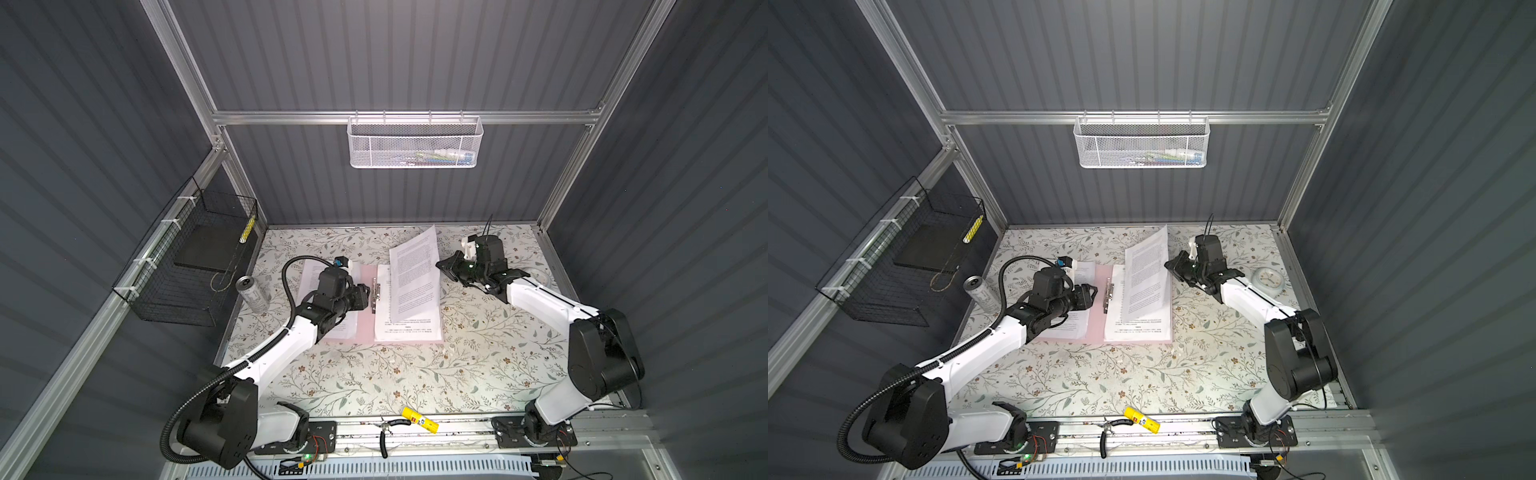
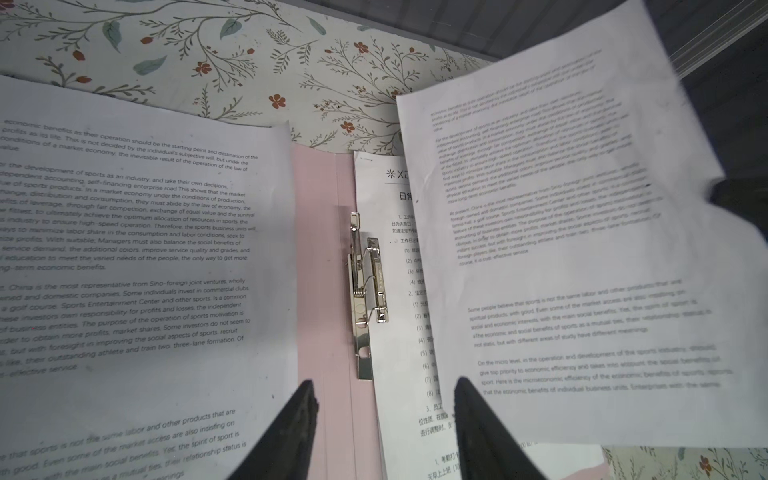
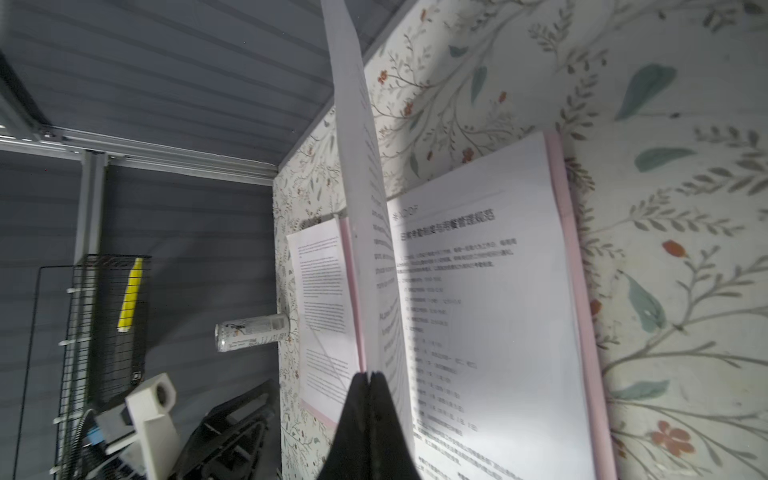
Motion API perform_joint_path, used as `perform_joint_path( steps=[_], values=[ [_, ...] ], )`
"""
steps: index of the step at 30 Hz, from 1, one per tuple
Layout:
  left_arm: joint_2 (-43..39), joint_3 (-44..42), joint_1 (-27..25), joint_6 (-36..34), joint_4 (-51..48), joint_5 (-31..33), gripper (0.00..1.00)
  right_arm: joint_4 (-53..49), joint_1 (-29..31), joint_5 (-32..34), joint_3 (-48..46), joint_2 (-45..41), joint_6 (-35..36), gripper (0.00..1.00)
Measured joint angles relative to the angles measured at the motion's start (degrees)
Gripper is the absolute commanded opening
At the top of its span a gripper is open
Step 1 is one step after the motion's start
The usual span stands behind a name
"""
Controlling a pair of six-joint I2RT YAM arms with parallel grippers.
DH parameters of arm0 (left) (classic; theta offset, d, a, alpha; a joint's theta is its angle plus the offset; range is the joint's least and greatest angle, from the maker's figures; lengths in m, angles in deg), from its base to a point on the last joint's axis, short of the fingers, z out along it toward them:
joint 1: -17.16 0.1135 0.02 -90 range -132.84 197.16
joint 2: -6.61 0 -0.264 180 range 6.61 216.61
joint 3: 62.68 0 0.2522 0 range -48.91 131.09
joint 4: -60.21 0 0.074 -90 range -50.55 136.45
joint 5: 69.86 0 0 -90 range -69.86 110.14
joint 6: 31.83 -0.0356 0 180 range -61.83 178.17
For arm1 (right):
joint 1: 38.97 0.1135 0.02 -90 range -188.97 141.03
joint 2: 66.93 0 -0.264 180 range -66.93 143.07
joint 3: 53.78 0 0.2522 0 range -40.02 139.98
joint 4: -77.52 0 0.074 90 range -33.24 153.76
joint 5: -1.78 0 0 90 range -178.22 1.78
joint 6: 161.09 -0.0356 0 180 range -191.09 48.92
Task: Put the files into the folder
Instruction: 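Carry the English-text sheet over the folder with the right gripper, then lower the English-text sheet onto the Chinese-text sheet on the clip with the right gripper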
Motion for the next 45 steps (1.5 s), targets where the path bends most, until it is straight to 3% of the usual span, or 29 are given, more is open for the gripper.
perform_joint_path(
  steps=[23, 45],
  values=[
    [0.92, 0.0, 0.11, -0.22, -0.63, 0.02, 0.54, 8.24, 0.39, -1.81, -8.76, 4.76, -1.33, 0.0],
    [1.29, 0.0, 0.11, -0.22, -0.66, 0.02, 0.54, 10.36, 2.64, -2.64, -9.42, 6.84, -1.84, 0.0]
  ],
)
